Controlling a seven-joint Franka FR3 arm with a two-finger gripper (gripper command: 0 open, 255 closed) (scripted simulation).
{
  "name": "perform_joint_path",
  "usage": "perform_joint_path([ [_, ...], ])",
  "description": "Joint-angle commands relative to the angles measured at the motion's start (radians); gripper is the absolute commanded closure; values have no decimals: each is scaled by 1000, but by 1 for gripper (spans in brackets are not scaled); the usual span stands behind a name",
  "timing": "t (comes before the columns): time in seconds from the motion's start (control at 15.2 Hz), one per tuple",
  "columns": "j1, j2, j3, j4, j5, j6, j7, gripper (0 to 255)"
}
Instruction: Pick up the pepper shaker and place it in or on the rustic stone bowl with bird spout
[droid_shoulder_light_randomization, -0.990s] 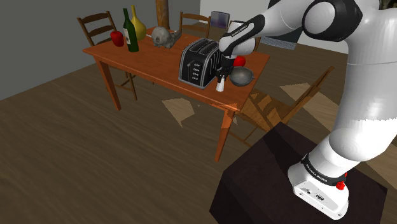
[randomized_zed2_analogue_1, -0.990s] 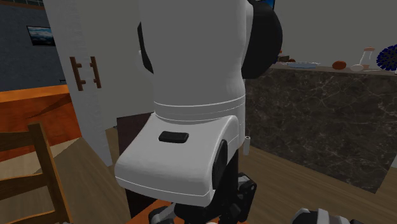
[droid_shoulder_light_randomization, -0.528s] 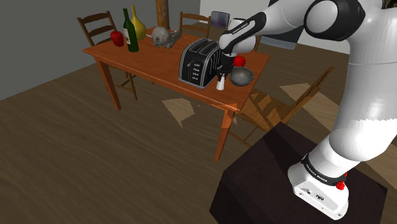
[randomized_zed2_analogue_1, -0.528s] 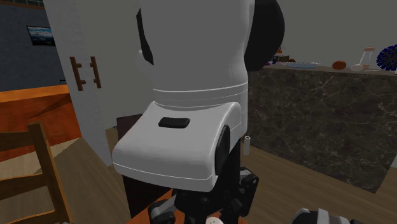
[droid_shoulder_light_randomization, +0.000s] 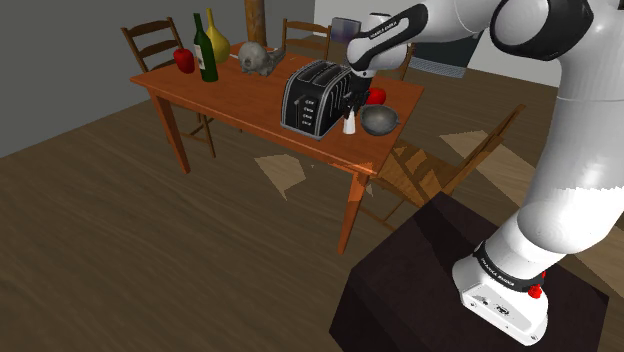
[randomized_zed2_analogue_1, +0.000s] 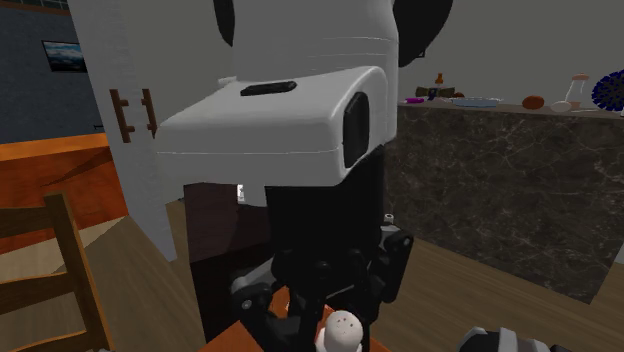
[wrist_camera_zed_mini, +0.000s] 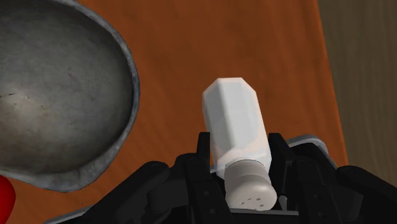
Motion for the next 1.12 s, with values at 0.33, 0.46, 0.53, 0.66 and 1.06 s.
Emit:
perform_joint_path([
  [0.33, 1, -43, -5, 35, -11, -78, 9, 255],
  [0.46, 1, -54, -6, 47, -14, -101, 12, 255],
  [0.53, 2, -60, -7, 53, -15, -112, 13, 255],
  [0.66, 2, -69, -8, 66, -18, -135, 16, 255],
  [1.06, 3, -95, -10, 113, -25, -206, 23, 255],
])
